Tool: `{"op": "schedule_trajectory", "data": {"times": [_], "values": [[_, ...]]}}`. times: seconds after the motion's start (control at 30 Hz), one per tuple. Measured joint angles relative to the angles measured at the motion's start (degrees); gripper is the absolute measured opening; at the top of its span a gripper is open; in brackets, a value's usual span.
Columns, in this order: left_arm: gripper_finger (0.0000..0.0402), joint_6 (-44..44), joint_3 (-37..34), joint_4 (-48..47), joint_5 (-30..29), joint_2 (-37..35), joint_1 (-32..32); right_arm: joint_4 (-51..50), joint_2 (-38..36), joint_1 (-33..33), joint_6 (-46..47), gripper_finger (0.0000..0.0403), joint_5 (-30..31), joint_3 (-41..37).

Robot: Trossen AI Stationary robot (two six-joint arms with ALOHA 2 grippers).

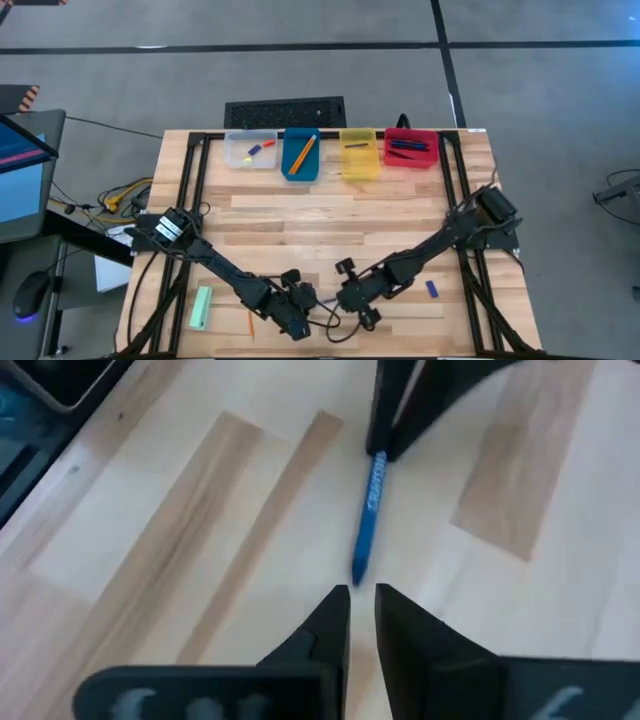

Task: Sort crayons/erasers/pens/pencils in bins
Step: Put the blue crayon into the yellow bin

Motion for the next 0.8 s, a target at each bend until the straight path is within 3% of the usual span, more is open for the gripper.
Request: {"op": "schedule_trajectory", "data": {"times": [0.13,0.43,0.63,0.8], "values": [[0.0013,0.0,-0.1,0.0,-0.1,-0.2,-0.5,2.4,-5.8,0.5,3.1,0.0061,1.0,-7.5],[0.0006,0.1,-0.2,0.8,-3.1,-1.3,-1.4,26.8,-15.8,1.5,14.8,0.0061,1.4,-28.2],[0.0004,0.4,-0.4,2.2,-4.3,-1.4,-1.6,35.9,-14.7,3.3,20.4,0.0068,4.5,-34.1],[0.0003,0.4,-0.4,2.8,-5.3,-1.4,-1.6,44.3,-9.7,3.6,25.5,0.0101,5.7,-36.1]]}}
